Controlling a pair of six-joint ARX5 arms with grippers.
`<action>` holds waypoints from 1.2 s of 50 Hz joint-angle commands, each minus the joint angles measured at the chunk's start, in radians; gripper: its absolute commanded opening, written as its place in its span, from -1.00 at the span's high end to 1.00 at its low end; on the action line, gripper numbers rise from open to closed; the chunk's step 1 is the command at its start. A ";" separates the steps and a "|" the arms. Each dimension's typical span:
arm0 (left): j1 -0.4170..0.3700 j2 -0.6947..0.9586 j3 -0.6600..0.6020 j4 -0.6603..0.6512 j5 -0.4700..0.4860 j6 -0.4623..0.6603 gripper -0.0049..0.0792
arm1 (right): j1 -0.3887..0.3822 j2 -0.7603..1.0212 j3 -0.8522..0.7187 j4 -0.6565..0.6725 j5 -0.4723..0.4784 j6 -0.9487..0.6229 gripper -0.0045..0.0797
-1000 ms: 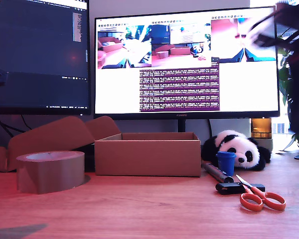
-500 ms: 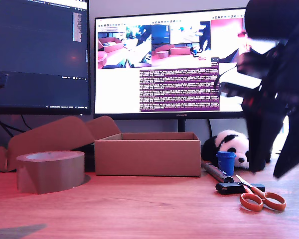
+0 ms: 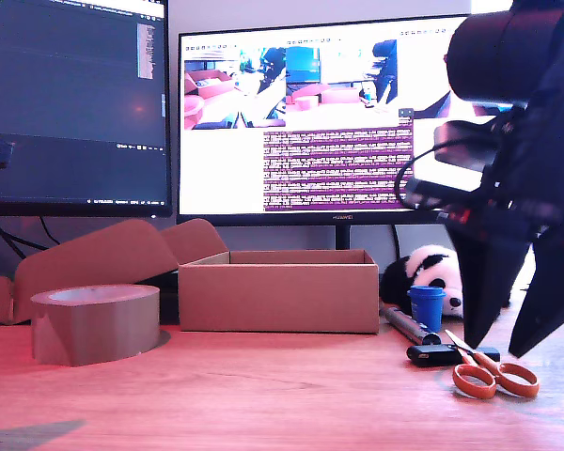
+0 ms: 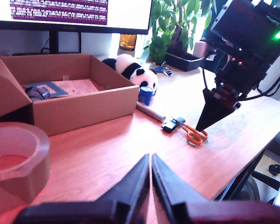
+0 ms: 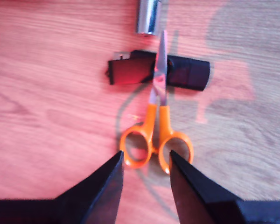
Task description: Pick up the scissors and place it inside the cardboard box
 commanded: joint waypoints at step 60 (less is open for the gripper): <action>-0.004 0.005 -0.016 -0.026 -0.003 0.005 0.94 | 0.019 0.112 0.010 -0.031 0.047 -0.049 0.60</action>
